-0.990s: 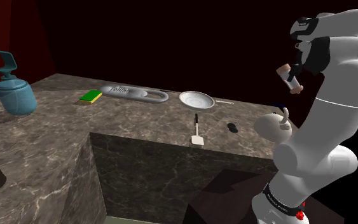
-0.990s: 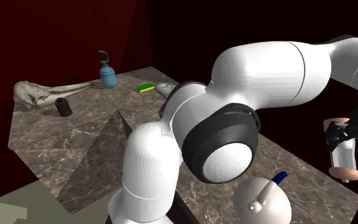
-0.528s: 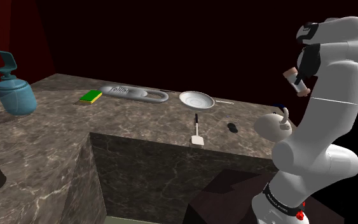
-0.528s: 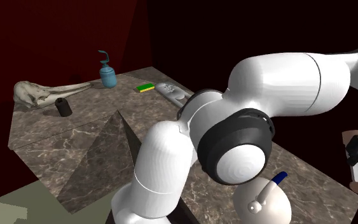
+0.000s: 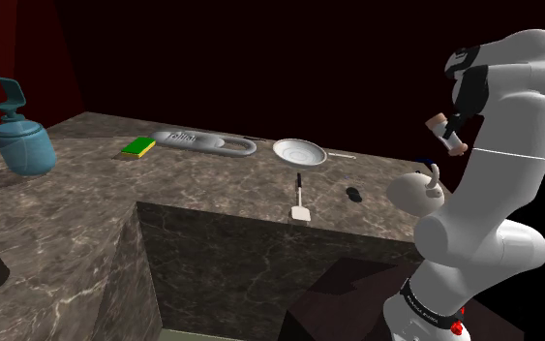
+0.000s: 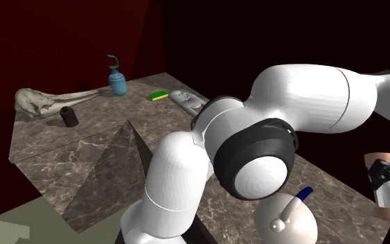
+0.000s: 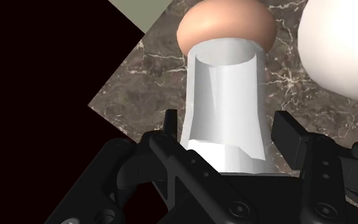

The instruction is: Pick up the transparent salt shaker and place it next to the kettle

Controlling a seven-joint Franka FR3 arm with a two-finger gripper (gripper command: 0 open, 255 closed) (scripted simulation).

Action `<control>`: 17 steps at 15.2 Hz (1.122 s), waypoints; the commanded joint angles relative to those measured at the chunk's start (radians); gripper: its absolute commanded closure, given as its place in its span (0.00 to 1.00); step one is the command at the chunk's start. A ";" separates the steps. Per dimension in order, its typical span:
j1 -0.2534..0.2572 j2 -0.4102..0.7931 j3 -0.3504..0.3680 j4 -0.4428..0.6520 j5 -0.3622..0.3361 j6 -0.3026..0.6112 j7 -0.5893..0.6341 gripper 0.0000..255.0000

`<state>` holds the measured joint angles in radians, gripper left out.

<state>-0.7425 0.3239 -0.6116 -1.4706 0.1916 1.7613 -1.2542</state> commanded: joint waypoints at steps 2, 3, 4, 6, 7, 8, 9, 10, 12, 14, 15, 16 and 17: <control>0.006 -0.004 0.001 -0.046 -0.001 0.043 -0.001 1.00; 0.007 -0.004 0.002 -0.059 0.000 0.056 -0.002 1.00; 0.008 -0.003 0.002 -0.072 0.001 0.069 -0.003 1.00; 0.010 -0.001 0.004 -0.096 0.003 0.095 -0.005 1.00; 0.011 0.001 0.004 -0.108 0.004 0.108 -0.006 1.00; 0.011 0.002 0.005 -0.119 0.006 0.120 -0.008 1.00; 0.012 0.004 0.006 -0.130 0.007 0.133 -0.009 1.00; 0.012 0.006 0.007 -0.141 0.009 0.145 -0.010 1.00; 0.013 0.011 0.009 -0.162 0.013 0.170 -0.013 1.00; 0.013 0.017 0.011 -0.181 0.018 0.194 -0.017 1.00; 0.012 0.021 0.012 -0.190 0.021 0.206 -0.018 1.00; 0.012 0.024 0.013 -0.199 0.023 0.218 -0.020 1.00; 0.012 0.028 0.015 -0.208 0.026 0.230 -0.022 1.00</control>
<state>-0.7333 0.3503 -0.5987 -1.6674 0.2162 1.9780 -1.2780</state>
